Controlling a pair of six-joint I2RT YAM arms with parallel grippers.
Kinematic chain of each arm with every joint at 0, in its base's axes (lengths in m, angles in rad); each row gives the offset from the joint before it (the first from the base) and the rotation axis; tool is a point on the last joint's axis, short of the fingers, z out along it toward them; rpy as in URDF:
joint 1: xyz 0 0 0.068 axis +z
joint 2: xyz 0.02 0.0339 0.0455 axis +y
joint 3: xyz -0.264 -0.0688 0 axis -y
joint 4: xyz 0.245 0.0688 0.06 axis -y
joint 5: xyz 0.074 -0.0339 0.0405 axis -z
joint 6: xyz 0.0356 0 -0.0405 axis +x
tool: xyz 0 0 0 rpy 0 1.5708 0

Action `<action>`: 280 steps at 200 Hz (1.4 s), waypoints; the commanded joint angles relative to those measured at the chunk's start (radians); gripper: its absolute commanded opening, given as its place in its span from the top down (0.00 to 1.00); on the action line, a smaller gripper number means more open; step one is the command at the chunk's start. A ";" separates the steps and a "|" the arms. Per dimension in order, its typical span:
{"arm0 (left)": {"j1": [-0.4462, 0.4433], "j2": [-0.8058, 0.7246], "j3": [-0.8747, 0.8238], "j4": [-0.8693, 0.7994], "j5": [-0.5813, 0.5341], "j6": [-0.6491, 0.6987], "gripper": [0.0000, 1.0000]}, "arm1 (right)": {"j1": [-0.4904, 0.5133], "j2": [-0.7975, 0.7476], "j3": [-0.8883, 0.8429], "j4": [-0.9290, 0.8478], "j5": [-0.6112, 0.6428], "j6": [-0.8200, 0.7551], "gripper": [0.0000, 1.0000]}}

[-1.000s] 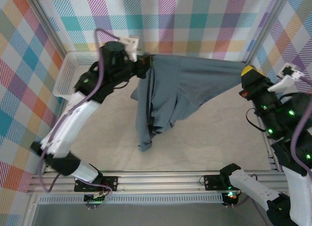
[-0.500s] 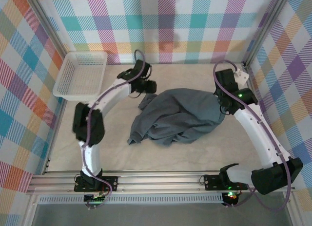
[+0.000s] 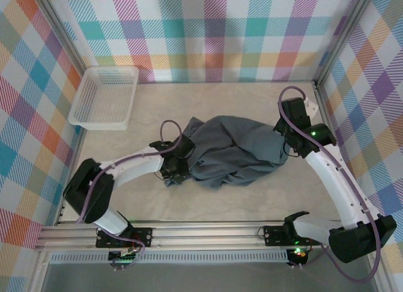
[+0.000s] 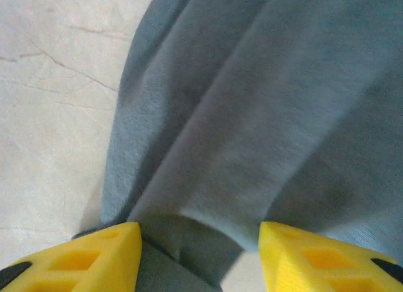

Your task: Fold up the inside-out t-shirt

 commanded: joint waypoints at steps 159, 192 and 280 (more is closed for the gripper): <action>0.165 -0.470 0.823 -0.448 -0.221 0.284 1.00 | -0.005 -0.197 0.617 0.256 0.359 -0.455 1.00; 0.314 -0.394 0.823 -0.437 -0.187 0.326 1.00 | -0.006 -0.112 0.637 0.308 0.447 -0.535 1.00; 0.519 0.218 0.600 0.163 0.247 0.379 0.64 | -0.091 0.232 0.261 0.168 0.267 -0.220 1.00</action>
